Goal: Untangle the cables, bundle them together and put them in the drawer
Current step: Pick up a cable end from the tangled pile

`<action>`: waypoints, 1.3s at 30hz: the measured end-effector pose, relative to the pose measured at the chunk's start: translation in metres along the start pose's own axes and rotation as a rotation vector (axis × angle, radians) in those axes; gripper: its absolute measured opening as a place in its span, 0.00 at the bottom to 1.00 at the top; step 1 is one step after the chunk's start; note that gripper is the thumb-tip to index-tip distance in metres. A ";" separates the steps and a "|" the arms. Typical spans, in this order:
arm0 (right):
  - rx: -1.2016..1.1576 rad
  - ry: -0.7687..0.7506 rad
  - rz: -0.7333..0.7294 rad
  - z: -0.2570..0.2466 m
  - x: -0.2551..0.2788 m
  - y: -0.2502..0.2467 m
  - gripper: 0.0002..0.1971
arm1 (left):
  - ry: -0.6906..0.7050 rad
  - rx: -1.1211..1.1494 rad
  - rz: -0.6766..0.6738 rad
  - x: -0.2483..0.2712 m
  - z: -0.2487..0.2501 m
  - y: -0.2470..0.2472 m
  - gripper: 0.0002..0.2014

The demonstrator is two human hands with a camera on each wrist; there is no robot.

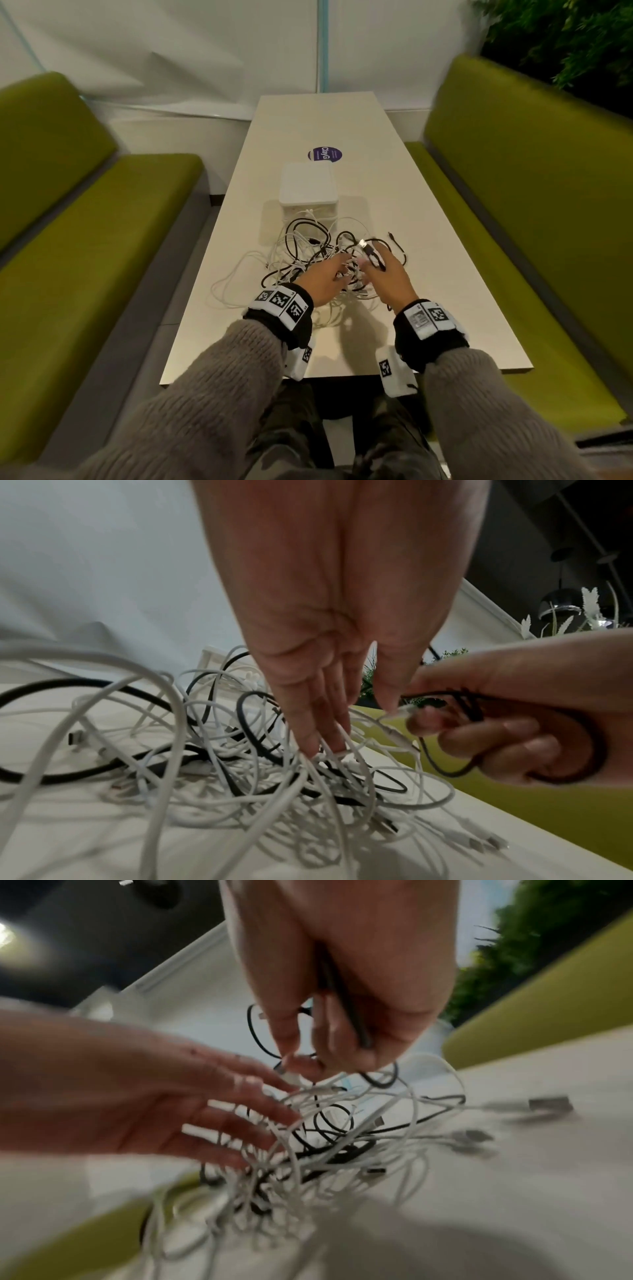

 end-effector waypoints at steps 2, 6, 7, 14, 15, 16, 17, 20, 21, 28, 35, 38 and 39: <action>-0.379 0.103 -0.004 0.004 0.001 0.002 0.17 | -0.009 -0.050 -0.006 -0.003 -0.003 0.002 0.25; -0.616 0.135 0.009 -0.004 0.001 -0.007 0.04 | -0.005 -0.191 -0.024 -0.010 -0.005 0.010 0.21; -0.607 0.116 0.017 -0.009 0.002 -0.012 0.04 | -0.013 -0.193 -0.012 -0.010 -0.006 0.010 0.21; -0.419 0.037 0.134 -0.017 0.006 -0.048 0.07 | 0.147 -0.177 0.350 0.003 0.021 -0.019 0.20; -0.410 0.034 0.130 -0.018 0.009 -0.047 0.07 | 0.125 -0.193 0.282 0.000 0.018 -0.013 0.24; -0.415 0.034 0.129 -0.020 0.012 -0.046 0.08 | 0.081 -0.220 0.192 -0.005 0.012 -0.005 0.27; -0.433 0.033 0.129 -0.022 0.015 -0.046 0.08 | 0.028 -0.255 0.103 -0.008 0.005 0.003 0.28; -0.512 -0.019 0.123 -0.042 0.022 -0.050 0.08 | -0.071 -0.318 -0.077 -0.011 -0.011 0.017 0.29; -0.531 -0.046 0.121 -0.050 0.025 -0.053 0.08 | -0.082 -0.317 -0.112 -0.011 -0.013 0.020 0.30; -0.679 -0.234 0.129 -0.099 0.050 -0.087 0.08 | -0.191 -0.155 -0.175 -0.006 -0.029 0.021 0.34; -1.006 -0.286 0.014 -0.121 0.064 -0.088 0.11 | -0.157 -0.051 -0.155 0.000 -0.021 0.020 0.38; -0.881 -0.289 0.059 -0.123 0.063 -0.088 0.10 | -0.070 0.081 -0.106 0.002 -0.004 0.015 0.43; -0.829 -0.269 0.085 -0.118 0.061 -0.086 0.09 | -0.070 0.175 -0.093 0.002 -0.002 0.012 0.42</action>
Point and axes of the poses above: each hand's wrist, its own x-axis away from the middle knuckle, its own y-axis out of the palm, z = x × y, the point moved 10 cm from there along -x, towards the middle knuckle, and after that the axes turned 2 degrees about -y, right-handed, at the moved point
